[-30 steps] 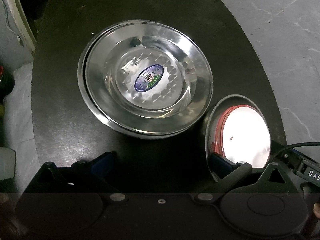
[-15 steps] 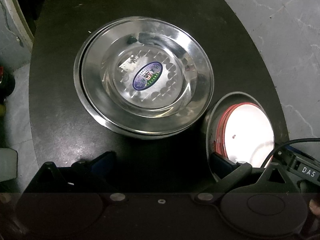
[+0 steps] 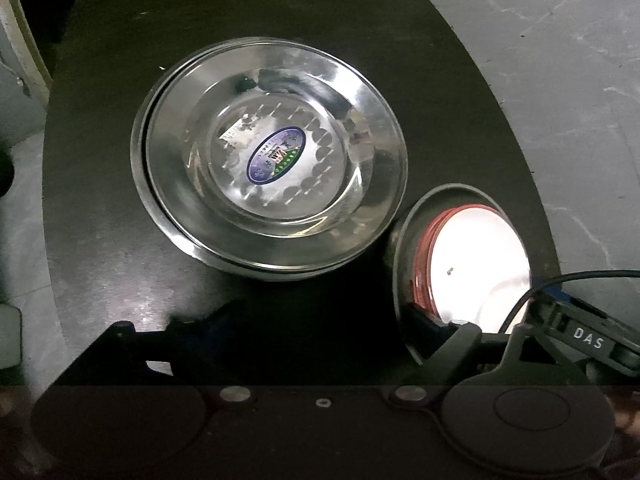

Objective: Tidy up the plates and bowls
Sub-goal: 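Grasp the rim of the steel bowl holding the white bowls with both grippers, then lift the steel bowl with nested white bowls using both grippers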

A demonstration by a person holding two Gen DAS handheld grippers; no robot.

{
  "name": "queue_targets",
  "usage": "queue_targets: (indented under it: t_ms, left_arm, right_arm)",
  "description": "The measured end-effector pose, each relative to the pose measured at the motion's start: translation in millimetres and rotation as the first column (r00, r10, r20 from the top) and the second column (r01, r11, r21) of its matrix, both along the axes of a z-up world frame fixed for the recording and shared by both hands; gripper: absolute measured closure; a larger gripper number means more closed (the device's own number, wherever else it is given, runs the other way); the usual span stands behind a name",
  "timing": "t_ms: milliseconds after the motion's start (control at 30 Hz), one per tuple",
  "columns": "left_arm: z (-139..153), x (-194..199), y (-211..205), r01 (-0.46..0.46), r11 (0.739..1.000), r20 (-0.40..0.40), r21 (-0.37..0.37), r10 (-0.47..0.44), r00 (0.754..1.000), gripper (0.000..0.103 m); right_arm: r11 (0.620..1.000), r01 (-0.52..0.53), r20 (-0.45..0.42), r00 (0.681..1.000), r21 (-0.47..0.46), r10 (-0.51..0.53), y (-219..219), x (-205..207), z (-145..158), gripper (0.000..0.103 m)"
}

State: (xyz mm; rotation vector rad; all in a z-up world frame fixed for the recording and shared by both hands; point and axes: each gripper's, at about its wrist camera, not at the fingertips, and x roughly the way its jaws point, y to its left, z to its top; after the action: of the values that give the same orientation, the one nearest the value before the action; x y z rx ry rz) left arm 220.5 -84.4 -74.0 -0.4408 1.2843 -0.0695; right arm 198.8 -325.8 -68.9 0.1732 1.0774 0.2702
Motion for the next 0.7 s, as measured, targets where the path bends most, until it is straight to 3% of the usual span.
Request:
queue_targets:
  t_ms: [200,300,367,533,700]
  left_arm:
    - [3.5,-0.4,-0.7,0.024,0.999,0.019,-0.029,-0.023,1.0,0.031]
    - [3.1,-0.1,-0.8,0.025,0.998,0.023,-0.05,-0.024,0.999,0.037]
    - [3.3,0.1,-0.8,0.031,0.997,0.033,-0.071,-0.028,0.999,0.048]
    - [5.2,-1.0,-2.4,0.049,0.992,0.06,-0.113,-0.042,0.997,0.064]
    - [6.9,-0.6,-4.8,0.067,0.987,0.076,-0.145,-0.057,0.995,0.079]
  right_arm:
    - [0.999,-0.012,-0.005,1.0,0.035,0.012,2.6,1.1,-2.6,0.037]
    - [0.998,-0.016,0.001,1.0,0.059,0.016,3.2,-0.6,-2.5,0.046]
    - [0.998,-0.027,0.009,1.0,0.062,0.026,5.0,-1.6,-1.4,0.051]
    - [0.996,-0.038,0.024,0.999,0.077,0.036,7.3,-3.3,-0.6,0.062]
    - [0.996,-0.04,0.034,0.999,0.078,0.038,8.2,-2.8,-0.7,0.065]
